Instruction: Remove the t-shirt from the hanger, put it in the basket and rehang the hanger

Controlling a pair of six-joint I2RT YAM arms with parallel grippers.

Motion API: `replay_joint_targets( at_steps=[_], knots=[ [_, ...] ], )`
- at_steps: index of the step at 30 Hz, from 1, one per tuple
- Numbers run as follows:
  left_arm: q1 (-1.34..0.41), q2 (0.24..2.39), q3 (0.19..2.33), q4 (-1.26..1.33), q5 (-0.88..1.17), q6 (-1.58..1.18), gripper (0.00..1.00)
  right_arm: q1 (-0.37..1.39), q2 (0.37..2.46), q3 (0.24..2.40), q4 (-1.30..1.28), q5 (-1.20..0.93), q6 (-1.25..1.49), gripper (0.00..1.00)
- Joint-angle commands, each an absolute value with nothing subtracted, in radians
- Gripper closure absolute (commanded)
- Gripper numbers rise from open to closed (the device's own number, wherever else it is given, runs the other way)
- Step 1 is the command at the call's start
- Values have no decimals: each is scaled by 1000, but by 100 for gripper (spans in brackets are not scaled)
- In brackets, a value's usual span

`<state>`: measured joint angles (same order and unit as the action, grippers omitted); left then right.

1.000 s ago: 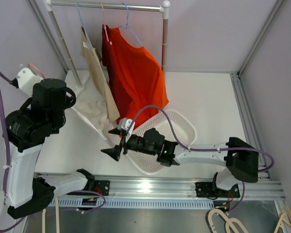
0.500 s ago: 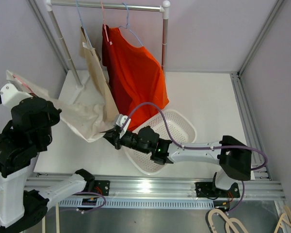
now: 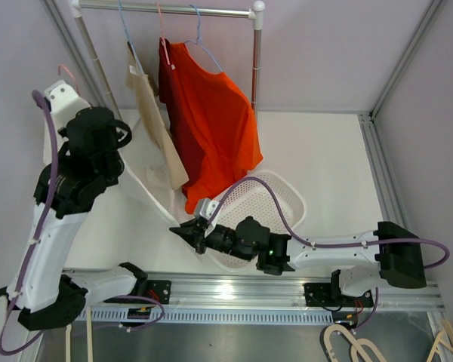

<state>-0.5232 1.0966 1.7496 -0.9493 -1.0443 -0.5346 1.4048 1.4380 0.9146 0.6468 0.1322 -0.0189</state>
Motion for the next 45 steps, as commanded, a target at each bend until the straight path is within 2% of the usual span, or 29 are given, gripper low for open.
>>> replay_joint_targets(
  at_steps=[1, 5, 10, 18, 22, 25, 26, 29, 32, 38, 41, 43, 44, 45],
  knots=[
    [-482, 1146, 1824, -773, -1065, -419, 99, 1453, 1373, 882, 649, 192, -5, 100],
    [-410, 1270, 1962, -814, -1014, -402, 99, 1483, 1284, 806, 643, 235, 23, 100],
    [-321, 1327, 2017, -851, -930, -416, 99, 1499, 1210, 749, 586, 267, 35, 100],
    [-296, 1405, 2218, -988, -864, -437, 99, 1496, 1218, 678, 594, 284, 80, 100],
    [-330, 1365, 2257, -1106, -617, -521, 100, 1448, 1328, 758, 577, 240, 78, 100],
    [-385, 1267, 2160, -1147, -554, -572, 100, 1382, 1383, 882, 549, 189, 54, 100],
    [-387, 1202, 2072, -1150, -449, -593, 99, 1365, 1422, 950, 539, 161, 45, 100],
    [-387, 1119, 2022, -1218, -266, -620, 99, 1284, 1485, 1061, 480, 83, 31, 100],
    [-387, 1016, 2028, -1304, -216, -604, 99, 1227, 1522, 1189, 434, 57, 12, 100],
    [-387, 945, 2145, -1496, -279, -571, 99, 1157, 1569, 1339, 383, 14, 17, 100],
    [-385, 928, 2048, -1486, -438, -561, 99, 1154, 1566, 1431, 342, 11, 5, 100],
    [-382, 917, 1994, -1412, -513, -558, 99, 1157, 1565, 1491, 302, 12, -33, 100],
    [-379, 899, 1885, -1366, -529, -552, 99, 1157, 1568, 1567, 284, 11, -61, 100],
    [-373, 885, 1847, -1245, -532, -539, 99, 1157, 1569, 1610, 267, 12, -75, 100]
  ],
)
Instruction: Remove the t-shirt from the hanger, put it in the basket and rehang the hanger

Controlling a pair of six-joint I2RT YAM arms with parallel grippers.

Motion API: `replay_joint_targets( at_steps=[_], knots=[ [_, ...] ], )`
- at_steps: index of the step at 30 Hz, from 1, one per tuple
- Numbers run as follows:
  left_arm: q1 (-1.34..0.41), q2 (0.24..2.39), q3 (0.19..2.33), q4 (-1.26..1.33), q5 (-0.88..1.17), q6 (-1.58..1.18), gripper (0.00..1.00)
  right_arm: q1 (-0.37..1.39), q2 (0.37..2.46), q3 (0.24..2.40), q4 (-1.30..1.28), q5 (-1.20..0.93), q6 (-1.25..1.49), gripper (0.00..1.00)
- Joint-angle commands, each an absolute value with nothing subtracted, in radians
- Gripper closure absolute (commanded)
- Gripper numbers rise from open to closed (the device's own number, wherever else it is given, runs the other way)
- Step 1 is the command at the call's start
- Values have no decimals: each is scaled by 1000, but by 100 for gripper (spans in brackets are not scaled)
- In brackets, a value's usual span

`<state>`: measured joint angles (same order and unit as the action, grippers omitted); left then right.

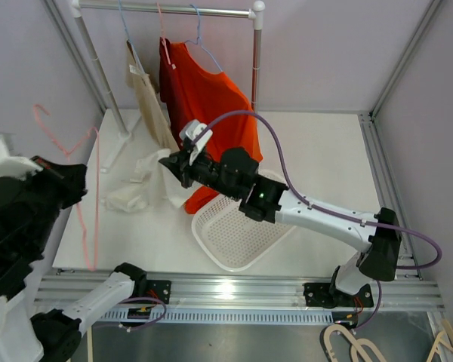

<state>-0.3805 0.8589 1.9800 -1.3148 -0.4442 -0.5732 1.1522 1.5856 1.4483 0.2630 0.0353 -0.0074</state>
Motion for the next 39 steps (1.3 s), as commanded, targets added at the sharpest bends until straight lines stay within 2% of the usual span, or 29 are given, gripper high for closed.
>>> replay_joint_targets(
  at_steps=[1, 4, 9, 12, 14, 19, 29, 36, 39],
  knots=[
    [-350, 873, 1815, -1186, -522, -523, 99, 1157, 1574, 1653, 229, 18, -92, 100],
    [-295, 839, 1665, -1016, -518, -503, 99, 1157, 1600, 1834, 180, 47, -159, 100],
    [-242, 914, 1680, -951, -483, -482, 99, 1151, 1666, 2110, 126, 95, -306, 100],
    [-164, 994, 1721, -953, -387, -489, 99, 1147, 1666, 2111, 279, 144, -379, 100],
    [-22, 1052, 1767, -947, -269, -508, 99, 1132, 1686, 2156, 339, 175, -446, 100],
    [115, 1165, 1830, -934, -140, -514, 99, 1051, 1716, 2275, 336, 158, -430, 100],
    [137, 1249, 1827, -862, -169, -489, 99, 894, 1799, 2523, 302, 118, -379, 100],
    [141, 1276, 1824, -802, -160, -474, 99, 836, 1787, 2553, 331, 109, -342, 100],
    [146, 1295, 1819, -769, -149, -459, 99, 839, 1720, 2479, 307, 109, -328, 100]
  ],
)
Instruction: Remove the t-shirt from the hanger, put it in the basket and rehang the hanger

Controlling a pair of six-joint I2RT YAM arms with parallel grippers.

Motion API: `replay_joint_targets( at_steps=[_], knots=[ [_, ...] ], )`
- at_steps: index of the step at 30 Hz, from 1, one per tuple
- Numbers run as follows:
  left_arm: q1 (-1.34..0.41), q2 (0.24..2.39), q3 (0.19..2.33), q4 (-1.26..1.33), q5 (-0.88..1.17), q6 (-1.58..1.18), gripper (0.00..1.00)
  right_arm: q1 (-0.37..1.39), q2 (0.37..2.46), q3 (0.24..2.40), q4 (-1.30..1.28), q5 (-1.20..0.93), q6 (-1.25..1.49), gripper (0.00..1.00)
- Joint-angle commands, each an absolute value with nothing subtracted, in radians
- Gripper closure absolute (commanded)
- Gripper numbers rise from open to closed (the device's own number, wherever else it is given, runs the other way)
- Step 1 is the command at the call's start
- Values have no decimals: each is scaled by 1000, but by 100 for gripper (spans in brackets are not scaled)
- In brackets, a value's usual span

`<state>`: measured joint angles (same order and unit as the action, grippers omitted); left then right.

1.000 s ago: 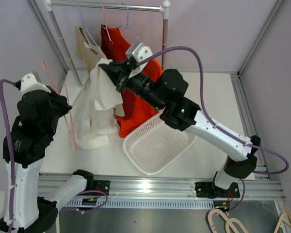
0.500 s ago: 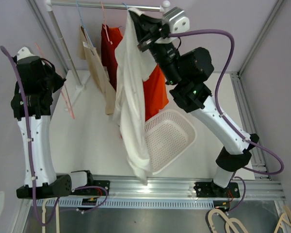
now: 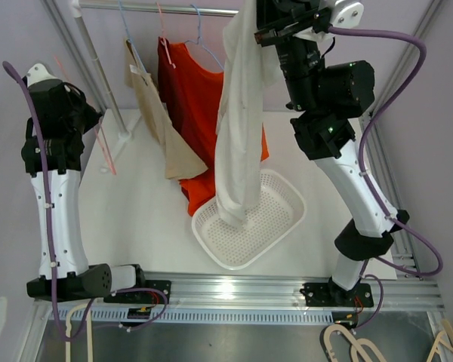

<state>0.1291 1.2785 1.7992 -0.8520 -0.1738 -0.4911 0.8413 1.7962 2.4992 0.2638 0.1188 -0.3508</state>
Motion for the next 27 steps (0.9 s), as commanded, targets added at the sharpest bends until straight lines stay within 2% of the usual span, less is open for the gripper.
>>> replay_joint_targets(
  at_steps=[1, 3, 6, 7, 14, 17, 23, 27],
  knots=[
    [146, 1298, 1816, -761, -153, -453, 99, 839, 1688, 2360, 317, 112, -319, 100],
    [146, 1290, 1787, -703, -146, -408, 99, 839, 1575, 2120, 388, 129, -308, 100],
    [149, 1285, 1761, -640, -105, -350, 99, 844, 1465, 1910, 419, 167, -275, 100],
    [150, 1287, 1755, -629, -94, -336, 99, 844, 1397, 1781, 422, 187, -250, 100],
    [189, 1296, 1723, -561, 55, -285, 99, 854, 1131, 1316, 353, 322, -100, 100],
    [218, 1308, 1723, -548, 133, -285, 99, 854, 1056, 1209, 254, 395, -32, 100],
    [282, 1362, 1753, -483, 362, -250, 99, 854, 1075, 1045, -85, 422, 270, 100],
    [291, 1400, 1795, -480, 368, -255, 99, 821, 1317, 1054, -386, 289, 397, 100]
  ],
)
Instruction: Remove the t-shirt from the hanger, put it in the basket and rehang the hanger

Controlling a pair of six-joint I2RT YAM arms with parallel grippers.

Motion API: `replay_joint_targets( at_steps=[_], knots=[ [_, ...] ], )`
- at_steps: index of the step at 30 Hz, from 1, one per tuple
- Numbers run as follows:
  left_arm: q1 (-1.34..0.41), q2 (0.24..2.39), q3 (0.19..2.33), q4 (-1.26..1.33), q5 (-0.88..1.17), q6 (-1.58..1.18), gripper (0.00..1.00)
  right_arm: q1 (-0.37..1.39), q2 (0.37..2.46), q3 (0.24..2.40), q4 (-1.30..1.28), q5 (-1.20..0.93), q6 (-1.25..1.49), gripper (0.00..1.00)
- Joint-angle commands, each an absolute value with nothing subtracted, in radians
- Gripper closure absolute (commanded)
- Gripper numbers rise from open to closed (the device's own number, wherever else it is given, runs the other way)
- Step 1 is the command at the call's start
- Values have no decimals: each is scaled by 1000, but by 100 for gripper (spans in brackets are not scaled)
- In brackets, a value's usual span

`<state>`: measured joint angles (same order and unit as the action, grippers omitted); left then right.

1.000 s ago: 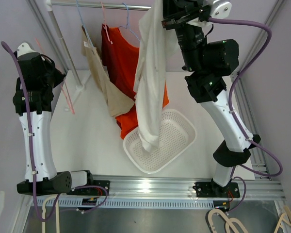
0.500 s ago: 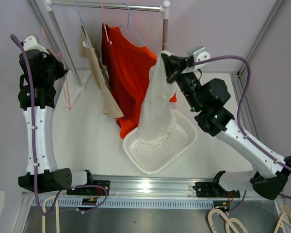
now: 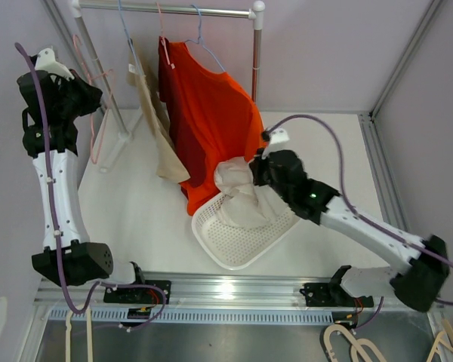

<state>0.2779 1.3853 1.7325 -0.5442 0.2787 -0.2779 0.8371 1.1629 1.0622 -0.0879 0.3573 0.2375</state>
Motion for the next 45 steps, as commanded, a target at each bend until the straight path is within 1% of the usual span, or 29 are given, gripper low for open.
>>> replay_joint_targets(
  at_steps=[1, 3, 7, 10, 14, 16, 17, 18, 19, 20, 24, 25, 26, 27, 29, 30, 31, 32, 33, 35, 36, 37, 45],
  knots=[
    [291, 1414, 1804, -479, 368, -258, 99, 819, 1357, 1072, -417, 269, 414, 100],
    [293, 1423, 1824, -457, 379, -271, 99, 822, 1425, 1077, -455, 217, 416, 100],
    [291, 1446, 1864, -411, 413, -282, 99, 821, 1462, 1029, -451, 68, 454, 100],
    [293, 1471, 1901, -356, 448, -288, 99, 822, 1473, 986, -428, 14, 474, 100],
    [291, 1535, 1988, -341, 459, -291, 99, 819, 1445, 950, -422, 32, 483, 100],
    [291, 1565, 2016, -287, 483, -299, 99, 821, 1437, 950, -431, 19, 477, 99],
    [291, 1572, 2025, -269, 489, -313, 99, 821, 1430, 950, -440, 12, 474, 96],
    [293, 1598, 2034, -259, 491, -316, 99, 825, 1424, 945, -445, 12, 472, 86],
    [291, 1612, 2092, -271, 482, -316, 99, 836, 1416, 940, -449, 15, 471, 84],
    [291, 1632, 2111, -281, 479, -314, 99, 842, 1398, 936, -451, 23, 469, 84],
    [291, 1721, 2212, -293, 477, -301, 99, 854, 1373, 928, -483, 37, 492, 91],
    [291, 1759, 2244, -293, 480, -301, 99, 870, 1368, 927, -491, 35, 498, 89],
    [291, 1781, 2281, -305, 486, -304, 99, 880, 1362, 928, -492, 35, 500, 82],
    [291, 1801, 2322, -311, 489, -304, 99, 896, 1342, 930, -495, 44, 503, 67],
    [291, 1856, 2356, -318, 492, -314, 99, 954, 1315, 937, -511, 113, 518, 53],
    [291, 1868, 2377, -307, 500, -321, 99, 971, 1284, 942, -518, 141, 520, 47],
    [291, 1884, 2379, -289, 508, -333, 99, 998, 1269, 959, -541, 196, 528, 44],
    [290, 1890, 2379, -288, 508, -336, 99, 1008, 1256, 969, -560, 221, 532, 44],
    [288, 1896, 2375, -276, 503, -337, 99, 1015, 1241, 977, -572, 244, 534, 35],
    [285, 1911, 2373, -262, 497, -339, 99, 1029, 1194, 997, -610, 291, 538, 25],
    [284, 1919, 2375, -255, 499, -341, 99, 1032, 1177, 1002, -618, 304, 540, 11],
    [282, 1925, 2375, -241, 497, -341, 99, 1035, 1136, 1005, -630, 316, 541, 1],
    [268, 1988, 2398, -219, 489, -350, 99, 1057, 950, 1000, -649, 413, 558, 0]
  ],
)
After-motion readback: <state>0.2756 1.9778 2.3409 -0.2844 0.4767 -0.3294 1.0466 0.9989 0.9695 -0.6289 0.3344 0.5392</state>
